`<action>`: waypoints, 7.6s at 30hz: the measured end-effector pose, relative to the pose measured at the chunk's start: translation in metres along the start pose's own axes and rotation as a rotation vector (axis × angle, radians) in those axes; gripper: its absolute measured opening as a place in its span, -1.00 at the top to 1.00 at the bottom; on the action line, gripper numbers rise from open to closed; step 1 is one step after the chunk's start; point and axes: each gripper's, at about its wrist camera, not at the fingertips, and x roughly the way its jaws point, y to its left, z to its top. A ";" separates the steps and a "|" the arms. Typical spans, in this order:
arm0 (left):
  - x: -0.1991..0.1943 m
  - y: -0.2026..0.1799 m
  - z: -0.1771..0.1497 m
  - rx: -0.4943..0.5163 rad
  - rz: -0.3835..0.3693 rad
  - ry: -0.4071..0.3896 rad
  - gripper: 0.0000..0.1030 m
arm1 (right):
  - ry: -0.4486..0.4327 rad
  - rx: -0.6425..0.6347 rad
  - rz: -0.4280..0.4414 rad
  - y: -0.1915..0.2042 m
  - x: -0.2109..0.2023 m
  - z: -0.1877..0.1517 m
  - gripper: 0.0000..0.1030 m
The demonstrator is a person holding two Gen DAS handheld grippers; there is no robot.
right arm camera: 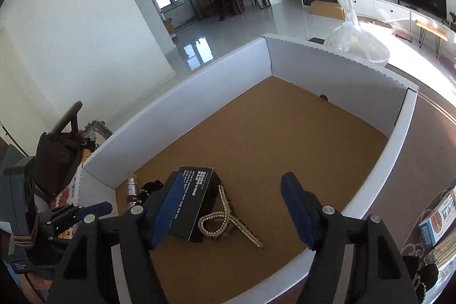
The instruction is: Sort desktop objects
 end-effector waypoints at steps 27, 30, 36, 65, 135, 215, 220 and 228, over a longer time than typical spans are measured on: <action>0.029 -0.249 -0.179 0.465 -0.233 0.061 -0.97 | 0.010 0.212 -0.590 -0.185 -0.253 -0.313 -0.88; 0.037 -0.249 -0.182 0.473 -0.164 0.063 -0.97 | 0.024 0.238 -0.617 -0.187 -0.248 -0.313 -0.88; 0.040 -0.252 -0.182 0.486 -0.131 0.039 -1.00 | 0.049 0.236 -0.628 -0.186 -0.244 -0.313 -1.00; 0.034 -0.235 -0.174 0.374 -0.186 0.040 -1.00 | 0.047 0.243 -0.622 -0.187 -0.243 -0.313 -1.00; 0.107 -0.300 -0.094 0.301 -0.021 -0.010 -1.00 | -0.003 0.252 -0.524 -0.196 -0.243 -0.302 -0.90; 0.073 -0.241 -0.130 0.544 -0.178 0.003 -1.00 | 0.053 0.204 -0.579 -0.192 -0.233 -0.301 -1.00; 0.073 -0.241 -0.130 0.543 -0.177 0.004 -1.00 | 0.053 0.204 -0.579 -0.192 -0.233 -0.301 -1.00; 0.073 -0.242 -0.131 0.539 -0.175 0.001 -1.00 | 0.053 0.204 -0.579 -0.192 -0.233 -0.301 -1.00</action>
